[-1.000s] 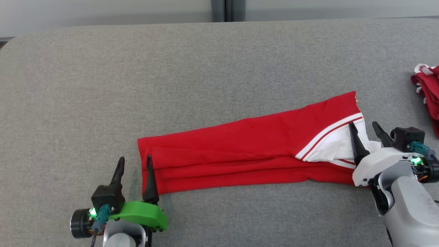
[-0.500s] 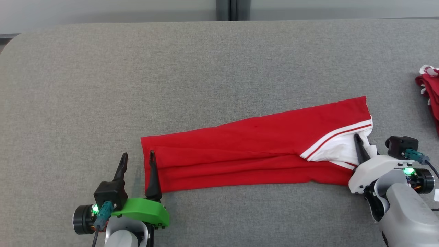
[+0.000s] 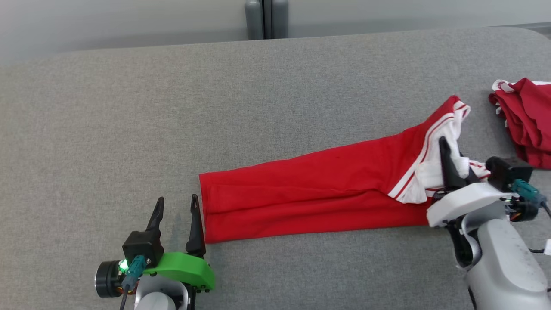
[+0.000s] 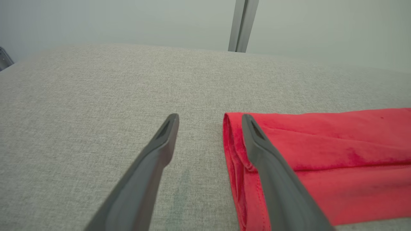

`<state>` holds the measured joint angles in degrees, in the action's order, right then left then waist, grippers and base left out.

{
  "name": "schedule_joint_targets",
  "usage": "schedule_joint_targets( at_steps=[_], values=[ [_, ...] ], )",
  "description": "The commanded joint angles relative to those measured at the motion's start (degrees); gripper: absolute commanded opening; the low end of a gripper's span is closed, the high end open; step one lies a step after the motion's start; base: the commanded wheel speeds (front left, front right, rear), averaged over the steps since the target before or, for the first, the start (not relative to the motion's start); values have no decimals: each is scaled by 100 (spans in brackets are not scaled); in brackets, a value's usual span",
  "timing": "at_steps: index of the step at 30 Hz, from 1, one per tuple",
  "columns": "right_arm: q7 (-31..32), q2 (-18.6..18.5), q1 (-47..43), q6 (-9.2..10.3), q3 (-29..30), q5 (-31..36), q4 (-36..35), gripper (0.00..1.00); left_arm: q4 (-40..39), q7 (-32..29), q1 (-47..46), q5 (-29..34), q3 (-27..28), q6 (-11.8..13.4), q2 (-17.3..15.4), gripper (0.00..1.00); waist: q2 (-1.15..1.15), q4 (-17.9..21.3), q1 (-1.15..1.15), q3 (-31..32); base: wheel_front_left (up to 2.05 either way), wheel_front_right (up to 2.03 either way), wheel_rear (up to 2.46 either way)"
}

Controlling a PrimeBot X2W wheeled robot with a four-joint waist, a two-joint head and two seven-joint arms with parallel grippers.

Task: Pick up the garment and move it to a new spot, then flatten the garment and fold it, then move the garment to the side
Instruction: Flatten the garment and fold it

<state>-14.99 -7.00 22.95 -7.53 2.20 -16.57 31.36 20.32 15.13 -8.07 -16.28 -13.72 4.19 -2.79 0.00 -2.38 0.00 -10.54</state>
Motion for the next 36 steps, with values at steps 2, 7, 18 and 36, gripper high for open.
schedule_joint_targets(
  at_steps=[2, 7, 18, 36],
  values=[
    [-22, 87, -176, 10, -451, -243, -331, 0, 21, -3, 76, 6, -36, -19, -28, 100, 0, -18, 0, 85, 0, 0, 0],
    [-8, 195, -249, 10, -1577, -806, -795, 0, 30, -3, 110, -18, -102, -13, -27, 100, 0, -233, 0, 146, 0, 0, 0],
    [158, 365, 134, 9, -3056, -1533, -771, 0, 70, -3, 187, -152, -449, 26, -27, 100, 0, -1038, 0, 229, 0, 0, 0],
    [-19, 391, 558, 10, -2895, -1515, -123, 100, 53, -3, 230, -103, -243, 108, -26, 100, 0, -795, 0, 296, 0, 0, 0]
  ],
)
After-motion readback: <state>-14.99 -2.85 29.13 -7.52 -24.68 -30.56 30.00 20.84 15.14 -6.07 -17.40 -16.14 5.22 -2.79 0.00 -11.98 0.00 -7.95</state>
